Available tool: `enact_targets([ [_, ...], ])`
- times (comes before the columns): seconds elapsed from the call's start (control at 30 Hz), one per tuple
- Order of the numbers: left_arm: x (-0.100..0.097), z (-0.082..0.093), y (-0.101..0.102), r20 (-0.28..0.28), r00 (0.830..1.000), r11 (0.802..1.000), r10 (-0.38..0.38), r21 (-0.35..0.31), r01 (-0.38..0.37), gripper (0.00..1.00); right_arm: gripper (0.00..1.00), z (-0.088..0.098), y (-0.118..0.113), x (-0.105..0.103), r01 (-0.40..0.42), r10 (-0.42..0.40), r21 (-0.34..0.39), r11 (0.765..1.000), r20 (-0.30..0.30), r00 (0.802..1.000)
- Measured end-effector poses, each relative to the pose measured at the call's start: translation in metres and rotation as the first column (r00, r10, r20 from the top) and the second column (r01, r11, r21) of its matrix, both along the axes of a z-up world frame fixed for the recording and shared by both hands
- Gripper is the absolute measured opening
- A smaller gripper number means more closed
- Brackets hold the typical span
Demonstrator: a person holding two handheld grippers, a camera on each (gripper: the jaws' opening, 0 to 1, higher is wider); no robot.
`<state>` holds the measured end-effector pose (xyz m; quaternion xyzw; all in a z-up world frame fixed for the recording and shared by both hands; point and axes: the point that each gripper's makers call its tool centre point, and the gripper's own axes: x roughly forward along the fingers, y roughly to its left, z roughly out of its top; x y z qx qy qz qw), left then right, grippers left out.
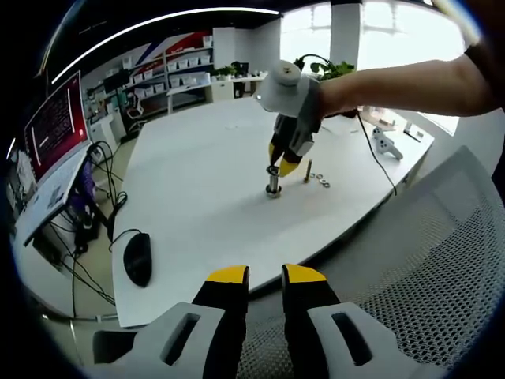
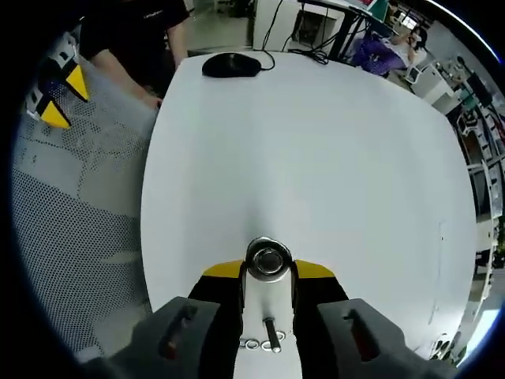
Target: Place the washer onto the threaded stud by aligning its center hole with the stud, sliding it down to the base, and recovering from edge contact or off-axis alignment until the washer reaches the visible bottom stop.
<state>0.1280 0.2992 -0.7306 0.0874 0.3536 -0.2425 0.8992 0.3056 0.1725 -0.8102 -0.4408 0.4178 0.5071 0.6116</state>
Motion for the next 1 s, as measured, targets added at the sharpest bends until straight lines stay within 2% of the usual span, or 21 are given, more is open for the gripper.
enact_targets([
  [0.23,0.000,0.000,0.000,0.001,1.000,1.000,0.000,0.000,0.000,0.14,0.23,-0.010,0.000,-0.003,-0.002,0.002,-0.019,1.000,-0.009,1.000],
  [0.7,0.000,0.000,0.000,0.000,1.000,1.000,-0.001,-0.001,0.001,0.14,0.23,-0.041,-0.002,0.008,-0.001,-0.001,-0.065,0.998,-0.037,0.999],
  [0.87,0.000,0.000,0.000,0.000,1.000,1.000,-0.001,-0.001,0.001,0.14,0.23,-0.042,-0.002,0.005,0.001,-0.004,-0.068,0.998,-0.039,0.999],
  [0.93,0.000,0.000,0.000,0.000,1.000,1.000,-0.001,-0.001,0.001,0.14,0.24,-0.043,-0.003,0.003,-0.028,0.025,-0.067,0.997,-0.046,0.999],
  [0.97,0.000,0.000,0.000,0.000,1.000,1.000,-0.001,-0.001,0.001,0.14,0.24,-0.043,-0.001,0.002,-0.069,0.066,-0.060,0.996,-0.046,0.997],
  [1.0,0.000,0.000,0.000,0.001,1.000,1.000,-0.002,-0.001,0.002,0.14,0.26,-0.042,-0.003,0.001,-0.059,0.056,-0.065,0.996,-0.046,0.997],
])
